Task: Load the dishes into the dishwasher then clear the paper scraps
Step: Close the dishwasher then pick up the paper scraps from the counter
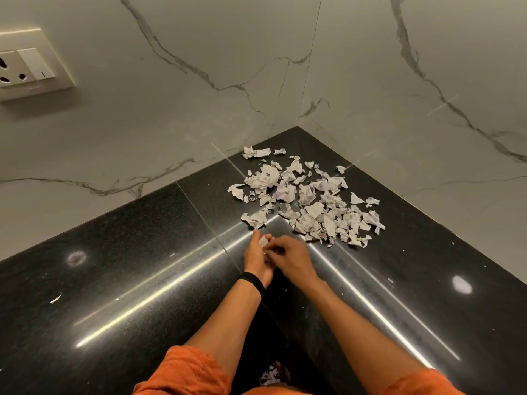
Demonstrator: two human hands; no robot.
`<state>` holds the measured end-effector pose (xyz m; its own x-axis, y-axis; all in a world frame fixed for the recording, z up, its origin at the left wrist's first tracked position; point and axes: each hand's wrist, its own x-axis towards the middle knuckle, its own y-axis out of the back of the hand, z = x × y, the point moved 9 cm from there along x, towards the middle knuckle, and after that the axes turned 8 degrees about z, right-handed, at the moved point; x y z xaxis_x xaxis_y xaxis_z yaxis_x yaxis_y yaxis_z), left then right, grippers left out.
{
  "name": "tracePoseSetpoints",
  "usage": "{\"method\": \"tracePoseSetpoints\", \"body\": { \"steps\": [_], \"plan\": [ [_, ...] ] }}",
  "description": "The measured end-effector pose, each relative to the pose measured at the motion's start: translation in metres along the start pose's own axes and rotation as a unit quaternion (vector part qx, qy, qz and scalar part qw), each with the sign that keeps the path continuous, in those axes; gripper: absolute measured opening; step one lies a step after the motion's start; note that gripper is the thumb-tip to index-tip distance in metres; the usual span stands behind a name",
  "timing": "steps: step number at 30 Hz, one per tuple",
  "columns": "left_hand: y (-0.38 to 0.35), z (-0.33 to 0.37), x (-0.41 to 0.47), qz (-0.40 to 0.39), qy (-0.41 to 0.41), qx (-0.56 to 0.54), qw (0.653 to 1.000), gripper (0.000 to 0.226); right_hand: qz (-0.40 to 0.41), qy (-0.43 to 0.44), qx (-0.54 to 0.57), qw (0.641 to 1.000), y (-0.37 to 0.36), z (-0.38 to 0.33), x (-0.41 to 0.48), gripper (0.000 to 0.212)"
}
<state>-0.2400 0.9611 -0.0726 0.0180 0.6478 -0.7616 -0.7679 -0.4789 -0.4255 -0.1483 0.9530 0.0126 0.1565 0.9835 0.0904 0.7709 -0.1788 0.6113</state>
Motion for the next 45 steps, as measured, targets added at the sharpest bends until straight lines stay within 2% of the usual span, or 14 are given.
{"method": "tracePoseSetpoints", "body": {
  "steps": [3, 9, 12, 16, 19, 21, 23, 26, 29, 32, 35, 38, 41, 45],
  "plan": [
    [0.012, 0.002, 0.004, 0.036, -0.006, 0.014, 0.999, 0.043, -0.022, 0.048, -0.076, 0.996, -0.015, -0.007, -0.004, 0.015],
    [0.021, 0.017, 0.0, 0.064, 0.007, -0.062, 0.996, 0.043, 0.07, -0.026, 0.103, 0.992, 0.017, 0.003, 0.018, 0.013],
    [0.024, 0.024, 0.0, 0.072, -0.001, -0.082, 0.994, 0.042, 0.048, -0.037, 0.024, 0.998, 0.02, 0.025, 0.025, 0.02],
    [0.028, 0.028, -0.002, 0.073, -0.014, -0.076, 0.994, 0.042, -0.051, 0.094, -0.128, 0.986, -0.012, 0.019, 0.013, 0.027],
    [0.029, 0.029, -0.003, 0.068, -0.021, -0.083, 0.994, 0.041, -0.056, 0.13, -0.188, 0.972, -0.022, 0.017, 0.008, 0.019],
    [0.03, 0.031, -0.004, 0.069, -0.031, -0.086, 0.993, 0.039, -0.022, 0.098, -0.143, 0.985, -0.014, 0.014, 0.008, 0.017],
    [0.027, 0.033, -0.004, 0.066, -0.034, -0.082, 0.994, 0.038, 0.043, 0.021, -0.014, 0.999, 0.003, 0.008, 0.011, 0.014],
    [0.022, 0.03, -0.001, 0.067, -0.034, -0.06, 0.995, 0.041, 0.076, -0.021, 0.125, 0.989, 0.007, -0.02, 0.01, 0.009],
    [0.014, 0.026, 0.0, 0.055, -0.035, -0.029, 0.997, 0.047, 0.03, 0.048, -0.006, 0.998, -0.015, -0.034, 0.005, 0.009],
    [0.023, 0.016, 0.009, 0.07, 0.002, -0.051, 0.996, 0.053, -0.032, 0.116, -0.128, 0.984, -0.037, -0.034, 0.004, 0.021],
    [0.024, 0.023, 0.001, 0.056, 0.038, -0.108, 0.992, 0.063, -0.058, 0.142, -0.056, 0.987, -0.042, -0.047, 0.006, 0.023],
    [0.021, 0.044, -0.002, 0.054, 0.033, -0.167, 0.984, 0.06, -0.006, 0.087, 0.054, 0.995, -0.028, -0.054, 0.021, 0.022],
    [0.021, 0.062, -0.001, 0.06, 0.019, -0.241, 0.968, 0.044, 0.027, 0.059, 0.03, 0.997, -0.021, -0.044, 0.052, 0.021],
    [0.03, 0.072, 0.012, 0.079, 0.013, -0.282, 0.956, 0.04, -0.009, 0.027, -0.005, 1.0, -0.025, -0.021, 0.081, 0.025]
  ]
}}
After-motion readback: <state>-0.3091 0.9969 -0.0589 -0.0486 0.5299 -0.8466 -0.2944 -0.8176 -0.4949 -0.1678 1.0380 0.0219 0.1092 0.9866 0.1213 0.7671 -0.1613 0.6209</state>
